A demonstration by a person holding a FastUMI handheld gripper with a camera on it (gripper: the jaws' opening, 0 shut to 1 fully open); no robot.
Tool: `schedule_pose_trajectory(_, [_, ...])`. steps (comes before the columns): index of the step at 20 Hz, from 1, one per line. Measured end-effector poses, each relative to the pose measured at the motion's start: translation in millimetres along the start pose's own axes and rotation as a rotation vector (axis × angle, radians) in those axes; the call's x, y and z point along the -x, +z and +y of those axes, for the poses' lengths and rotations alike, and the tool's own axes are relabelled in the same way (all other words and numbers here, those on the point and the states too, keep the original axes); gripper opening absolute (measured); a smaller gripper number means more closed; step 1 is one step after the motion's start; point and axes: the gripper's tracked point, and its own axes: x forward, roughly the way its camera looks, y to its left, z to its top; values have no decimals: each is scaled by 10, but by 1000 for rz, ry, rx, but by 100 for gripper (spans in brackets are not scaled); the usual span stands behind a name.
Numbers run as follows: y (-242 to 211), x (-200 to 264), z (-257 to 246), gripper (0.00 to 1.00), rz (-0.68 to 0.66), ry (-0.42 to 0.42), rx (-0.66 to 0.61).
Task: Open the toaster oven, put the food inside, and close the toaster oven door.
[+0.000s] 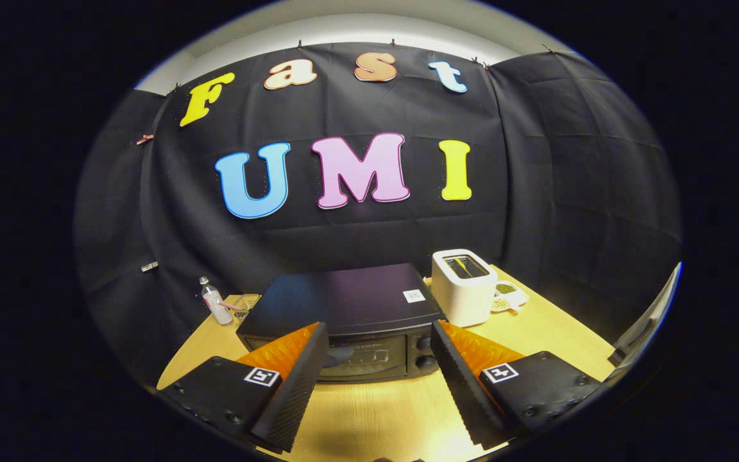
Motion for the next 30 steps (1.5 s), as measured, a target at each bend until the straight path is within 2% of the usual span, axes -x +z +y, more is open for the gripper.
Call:
schedule_pose_trajectory(8, [-428,-555,549,98,55,31,40])
schedule_pose_trajectory(14, [-807,-770,693,98,139,45,108])
schedule_pose_trajectory(17, [-807,-800,723,98,135,61,140])
schedule_pose_trajectory(21, [-838,-869,721,99,145,54,119])
schedule_pose_trajectory(30, [-1004,-540,687,99,162,73,108])
